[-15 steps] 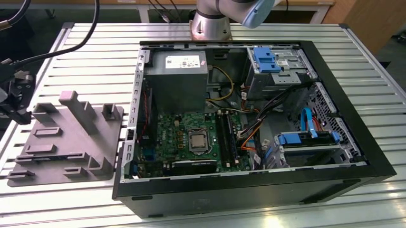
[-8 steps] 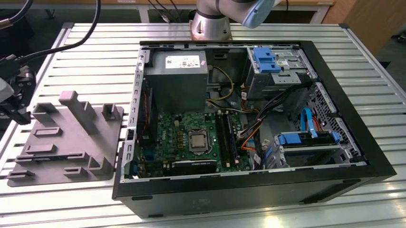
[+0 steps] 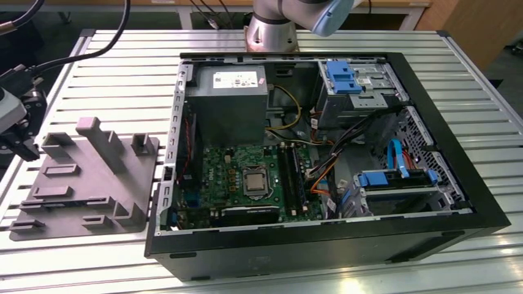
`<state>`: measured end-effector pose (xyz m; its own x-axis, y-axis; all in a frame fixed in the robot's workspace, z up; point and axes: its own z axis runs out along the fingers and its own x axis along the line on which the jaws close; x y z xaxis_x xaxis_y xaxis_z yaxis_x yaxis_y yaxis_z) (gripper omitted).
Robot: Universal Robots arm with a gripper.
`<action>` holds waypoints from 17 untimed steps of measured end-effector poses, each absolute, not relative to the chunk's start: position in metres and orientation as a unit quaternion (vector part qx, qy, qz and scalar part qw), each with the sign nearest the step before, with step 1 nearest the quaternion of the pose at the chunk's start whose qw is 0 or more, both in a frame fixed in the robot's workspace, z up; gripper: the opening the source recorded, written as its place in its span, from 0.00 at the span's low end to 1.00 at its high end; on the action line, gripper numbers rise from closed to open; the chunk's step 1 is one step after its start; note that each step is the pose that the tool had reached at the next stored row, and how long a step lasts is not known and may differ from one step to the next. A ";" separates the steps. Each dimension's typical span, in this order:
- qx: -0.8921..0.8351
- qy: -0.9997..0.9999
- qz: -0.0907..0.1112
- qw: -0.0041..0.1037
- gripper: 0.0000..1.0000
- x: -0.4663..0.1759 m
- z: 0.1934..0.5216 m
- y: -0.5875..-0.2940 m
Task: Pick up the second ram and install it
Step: 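Pick up the second ram and move it above second insertion slot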
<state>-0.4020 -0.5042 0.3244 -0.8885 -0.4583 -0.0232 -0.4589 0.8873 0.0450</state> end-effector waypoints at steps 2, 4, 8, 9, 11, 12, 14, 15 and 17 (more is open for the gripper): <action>-0.250 0.968 0.025 0.006 0.11 -0.402 0.324 -0.504; -0.264 0.964 0.025 0.005 0.11 -0.402 0.324 -0.504; -0.291 0.956 0.025 0.005 0.11 -0.402 0.324 -0.504; -0.297 0.954 0.025 0.004 0.11 -0.402 0.324 -0.504; -0.311 0.950 0.025 0.004 0.11 -0.402 0.324 -0.504; -0.317 0.948 0.025 0.004 0.11 -0.402 0.324 -0.504; -0.331 0.943 0.025 0.003 0.11 -0.402 0.323 -0.504; -0.337 0.941 0.025 0.003 0.11 -0.402 0.323 -0.504; -0.351 0.936 0.025 0.003 0.11 -0.402 0.323 -0.504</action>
